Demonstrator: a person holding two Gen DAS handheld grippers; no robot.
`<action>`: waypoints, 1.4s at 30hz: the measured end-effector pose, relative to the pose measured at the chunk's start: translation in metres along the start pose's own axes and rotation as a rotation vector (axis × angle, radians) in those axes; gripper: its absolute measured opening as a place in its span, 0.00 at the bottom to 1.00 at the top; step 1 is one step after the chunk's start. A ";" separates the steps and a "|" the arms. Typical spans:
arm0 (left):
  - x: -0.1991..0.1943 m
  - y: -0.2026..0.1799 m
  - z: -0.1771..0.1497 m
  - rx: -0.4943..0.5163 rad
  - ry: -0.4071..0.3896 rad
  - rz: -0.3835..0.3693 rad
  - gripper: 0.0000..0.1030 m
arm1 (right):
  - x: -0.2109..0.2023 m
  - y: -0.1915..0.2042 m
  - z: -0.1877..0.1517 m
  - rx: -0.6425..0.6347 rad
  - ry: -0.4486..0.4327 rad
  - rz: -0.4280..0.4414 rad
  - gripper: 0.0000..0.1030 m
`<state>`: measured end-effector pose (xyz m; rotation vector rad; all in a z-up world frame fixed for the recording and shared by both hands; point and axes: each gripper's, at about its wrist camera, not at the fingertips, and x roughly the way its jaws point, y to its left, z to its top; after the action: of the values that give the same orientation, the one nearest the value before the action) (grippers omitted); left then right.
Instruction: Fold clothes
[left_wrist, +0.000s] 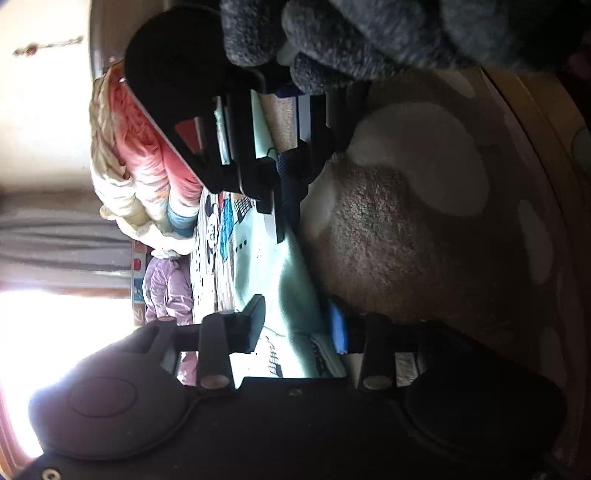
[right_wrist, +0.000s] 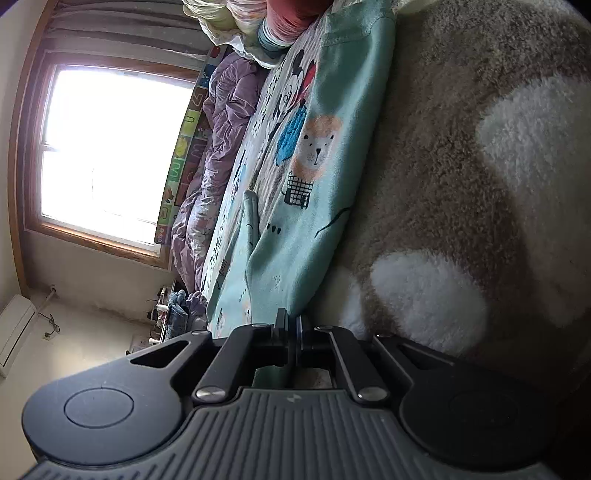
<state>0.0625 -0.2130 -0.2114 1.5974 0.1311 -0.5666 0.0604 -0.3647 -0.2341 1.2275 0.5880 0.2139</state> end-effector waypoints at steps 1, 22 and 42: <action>0.002 0.001 0.000 -0.003 -0.001 -0.014 0.21 | 0.000 0.000 0.001 -0.001 -0.002 -0.002 0.05; -0.001 -0.008 0.004 -0.168 -0.013 -0.022 0.06 | -0.009 -0.002 0.001 -0.003 -0.062 -0.035 0.05; 0.006 0.053 -0.030 -0.894 0.012 -0.203 0.33 | -0.026 0.023 0.084 -0.253 -0.319 -0.121 0.35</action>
<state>0.0977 -0.1923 -0.1657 0.7192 0.4868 -0.5436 0.0869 -0.4373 -0.1872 0.9524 0.3441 -0.0117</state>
